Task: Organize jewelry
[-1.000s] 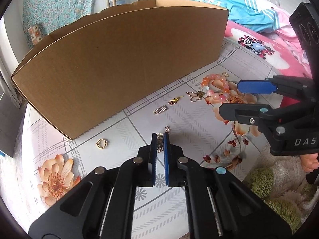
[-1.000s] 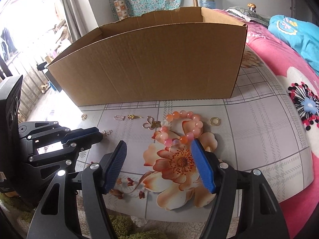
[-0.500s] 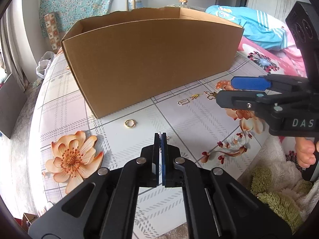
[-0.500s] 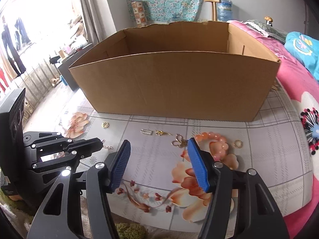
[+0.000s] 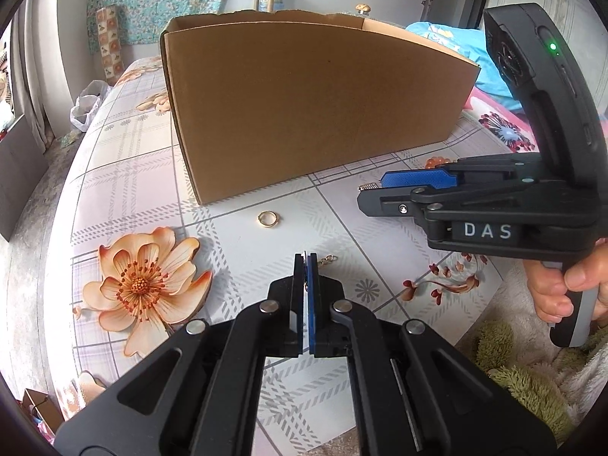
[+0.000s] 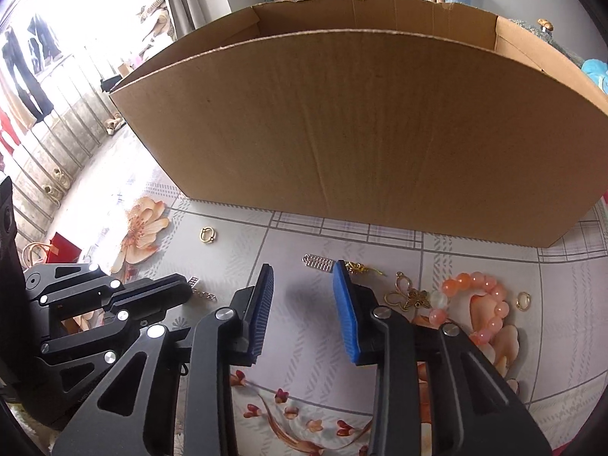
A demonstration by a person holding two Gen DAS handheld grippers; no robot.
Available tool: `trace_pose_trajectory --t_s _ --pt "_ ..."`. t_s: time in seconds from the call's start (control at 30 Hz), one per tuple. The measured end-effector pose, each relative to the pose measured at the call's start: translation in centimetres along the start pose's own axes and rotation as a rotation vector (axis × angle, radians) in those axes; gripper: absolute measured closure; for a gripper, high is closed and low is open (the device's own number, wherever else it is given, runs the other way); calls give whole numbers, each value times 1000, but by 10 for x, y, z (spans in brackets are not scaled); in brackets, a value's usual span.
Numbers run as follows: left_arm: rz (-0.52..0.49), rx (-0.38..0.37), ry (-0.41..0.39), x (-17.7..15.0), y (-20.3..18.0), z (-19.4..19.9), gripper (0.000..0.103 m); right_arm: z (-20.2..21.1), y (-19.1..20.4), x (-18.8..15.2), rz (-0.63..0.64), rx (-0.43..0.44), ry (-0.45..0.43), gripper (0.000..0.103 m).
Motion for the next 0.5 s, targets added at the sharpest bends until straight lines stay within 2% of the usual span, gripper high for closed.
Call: trace_pose_trajectory --t_s 0.17,0.3,0.37,0.5 --pt "3 -6 -6 -1 1 -1 102 -5 7 4 40 -39 -14 76" --pt "3 -7 -7 -2 2 -1 102 -8 13 4 86 -91 -30 83" --pt "4 -7 -7 -2 1 -2 102 -7 16 4 93 -87 -29 88" --pt "4 -8 -10 -3 2 -1 102 -9 21 2 110 -97 -39 90"
Point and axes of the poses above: each gripper's, at about its wrist camera, not at the fingertips, and z roughly against the way its jaws point, y to its left, x to its top, the point moved 5 cm from there along -z, roughly the way its jaws point, and after that the axes turned 10 degrees about -z, right-handed, at the moved point
